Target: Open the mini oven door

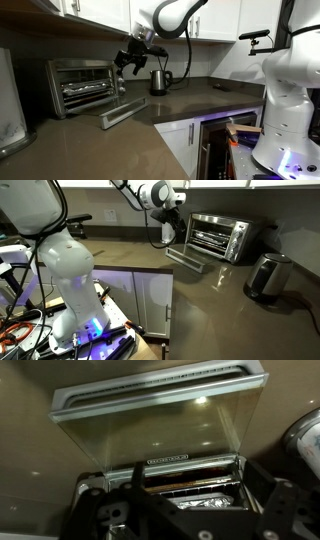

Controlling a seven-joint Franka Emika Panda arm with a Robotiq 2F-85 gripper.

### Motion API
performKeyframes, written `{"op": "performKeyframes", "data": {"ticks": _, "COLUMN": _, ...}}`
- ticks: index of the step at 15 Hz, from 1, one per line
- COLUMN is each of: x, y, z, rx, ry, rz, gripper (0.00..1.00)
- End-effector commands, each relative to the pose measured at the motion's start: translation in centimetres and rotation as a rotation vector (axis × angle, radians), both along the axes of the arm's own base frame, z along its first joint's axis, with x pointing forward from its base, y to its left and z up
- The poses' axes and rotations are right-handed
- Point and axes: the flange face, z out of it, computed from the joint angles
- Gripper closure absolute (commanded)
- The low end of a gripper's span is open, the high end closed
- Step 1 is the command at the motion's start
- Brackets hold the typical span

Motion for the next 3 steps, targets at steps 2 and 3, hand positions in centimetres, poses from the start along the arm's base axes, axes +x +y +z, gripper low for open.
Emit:
{"op": "performKeyframes", "data": {"ticks": 2, "x": -1.8, "y": 2.3, "z": 2.1, "rx": -0.012, "ry": -0.01, "rz": 0.038, "gripper": 0.0}}
{"op": "performKeyframes", "data": {"ticks": 3, "x": -1.9, "y": 2.8, "z": 2.0, "rx": -0.007, "ry": -0.011, "rz": 0.042, "gripper": 0.0}}
